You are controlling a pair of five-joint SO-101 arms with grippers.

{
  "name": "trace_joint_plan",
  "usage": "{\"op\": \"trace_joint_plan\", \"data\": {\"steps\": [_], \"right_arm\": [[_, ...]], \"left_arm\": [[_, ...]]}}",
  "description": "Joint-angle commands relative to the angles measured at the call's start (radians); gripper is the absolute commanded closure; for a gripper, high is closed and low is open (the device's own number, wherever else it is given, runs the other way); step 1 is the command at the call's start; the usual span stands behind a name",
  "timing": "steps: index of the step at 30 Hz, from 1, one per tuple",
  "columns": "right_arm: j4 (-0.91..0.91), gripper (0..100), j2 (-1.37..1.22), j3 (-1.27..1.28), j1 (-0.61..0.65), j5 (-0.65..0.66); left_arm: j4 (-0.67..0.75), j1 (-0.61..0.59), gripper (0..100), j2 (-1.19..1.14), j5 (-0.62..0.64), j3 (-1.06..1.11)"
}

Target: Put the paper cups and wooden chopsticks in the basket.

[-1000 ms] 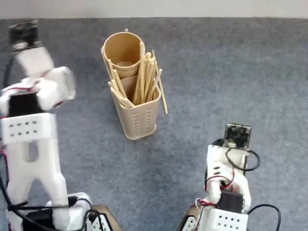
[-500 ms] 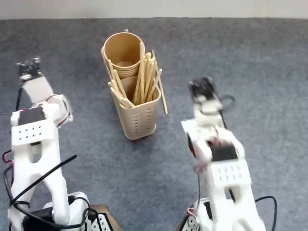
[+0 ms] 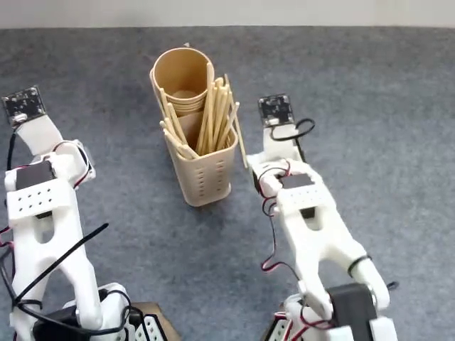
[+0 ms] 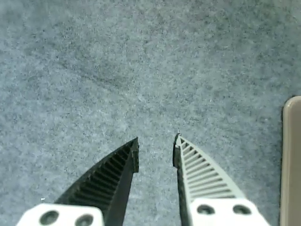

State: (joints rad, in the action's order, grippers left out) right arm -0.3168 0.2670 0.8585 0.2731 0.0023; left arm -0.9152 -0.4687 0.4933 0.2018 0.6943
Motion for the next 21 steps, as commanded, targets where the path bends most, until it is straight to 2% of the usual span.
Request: {"op": "trace_joint_plan", "data": {"steps": [1,5,12,21], "right_arm": [[0.07,72.1,-0.031,-0.045,0.039,-0.083],[0.099,72.1,-0.041,-0.045,0.07,-0.087],[0.099,72.1,-0.061,-0.087,0.085,-0.178],[0.094,72.1,-0.36,-0.259,0.087,-0.178]], "left_arm": [[0.017,-0.007,85,0.031,0.006,-0.004],[0.017,-0.007,85,0.03,0.006,-0.004],[0.012,-0.007,85,0.03,0.006,-0.004],[0.012,-0.005,85,0.03,0.006,-0.004]]}}
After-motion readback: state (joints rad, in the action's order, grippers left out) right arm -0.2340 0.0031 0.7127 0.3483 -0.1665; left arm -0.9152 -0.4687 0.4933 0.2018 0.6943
